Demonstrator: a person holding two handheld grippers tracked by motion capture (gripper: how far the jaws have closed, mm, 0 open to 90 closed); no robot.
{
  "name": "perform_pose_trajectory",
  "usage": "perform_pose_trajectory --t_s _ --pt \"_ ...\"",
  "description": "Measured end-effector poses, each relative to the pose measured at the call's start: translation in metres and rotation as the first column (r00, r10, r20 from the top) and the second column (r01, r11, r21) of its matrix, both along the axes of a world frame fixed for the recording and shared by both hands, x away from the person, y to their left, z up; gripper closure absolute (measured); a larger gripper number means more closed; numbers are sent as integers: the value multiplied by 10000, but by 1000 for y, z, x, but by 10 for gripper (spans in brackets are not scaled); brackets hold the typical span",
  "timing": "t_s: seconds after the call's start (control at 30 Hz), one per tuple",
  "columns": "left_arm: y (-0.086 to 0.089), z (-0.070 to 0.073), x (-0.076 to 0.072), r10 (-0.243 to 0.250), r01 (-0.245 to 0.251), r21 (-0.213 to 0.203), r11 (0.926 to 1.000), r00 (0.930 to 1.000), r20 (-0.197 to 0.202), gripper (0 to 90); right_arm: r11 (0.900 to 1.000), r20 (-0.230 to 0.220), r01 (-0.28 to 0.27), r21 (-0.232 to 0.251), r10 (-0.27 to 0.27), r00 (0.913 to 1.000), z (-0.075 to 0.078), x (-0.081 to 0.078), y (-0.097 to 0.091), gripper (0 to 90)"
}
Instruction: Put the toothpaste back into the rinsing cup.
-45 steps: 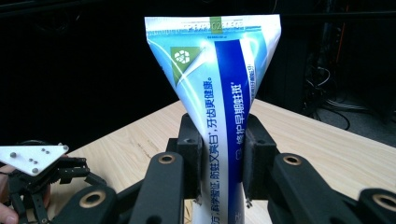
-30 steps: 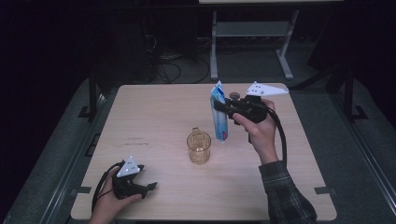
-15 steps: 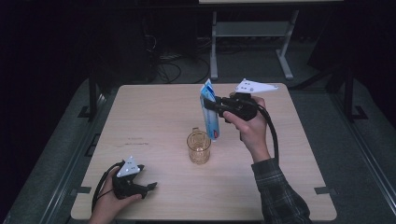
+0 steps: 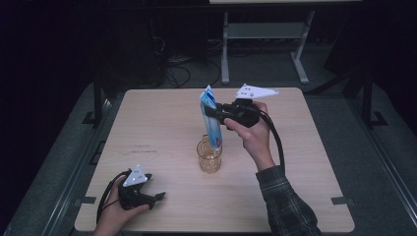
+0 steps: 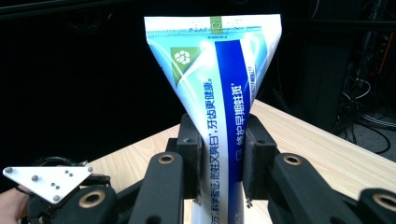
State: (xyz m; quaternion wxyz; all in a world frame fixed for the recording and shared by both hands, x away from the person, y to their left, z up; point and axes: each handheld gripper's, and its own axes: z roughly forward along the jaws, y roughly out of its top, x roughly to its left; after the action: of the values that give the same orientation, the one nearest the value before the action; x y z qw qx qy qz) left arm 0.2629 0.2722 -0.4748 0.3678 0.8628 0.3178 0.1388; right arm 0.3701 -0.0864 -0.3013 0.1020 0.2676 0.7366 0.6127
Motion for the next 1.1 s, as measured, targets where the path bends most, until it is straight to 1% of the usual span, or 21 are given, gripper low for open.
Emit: perform_pose_trajectory --t_s 0.17,0.3,1.1 --pt "0 0 0 -3 3 -2 10000 10000 -2 134 10000 -43 -88 13 88 10000 -5 1 3 722" --pt "0 0 0 -9 9 -1 10000 10000 3 134 9999 -143 -113 -2 113 9998 -13 2 5 722" --pt "0 0 0 -6 6 12 10000 10000 8 134 9995 -511 -209 -239 196 9985 -42 4 7 719"
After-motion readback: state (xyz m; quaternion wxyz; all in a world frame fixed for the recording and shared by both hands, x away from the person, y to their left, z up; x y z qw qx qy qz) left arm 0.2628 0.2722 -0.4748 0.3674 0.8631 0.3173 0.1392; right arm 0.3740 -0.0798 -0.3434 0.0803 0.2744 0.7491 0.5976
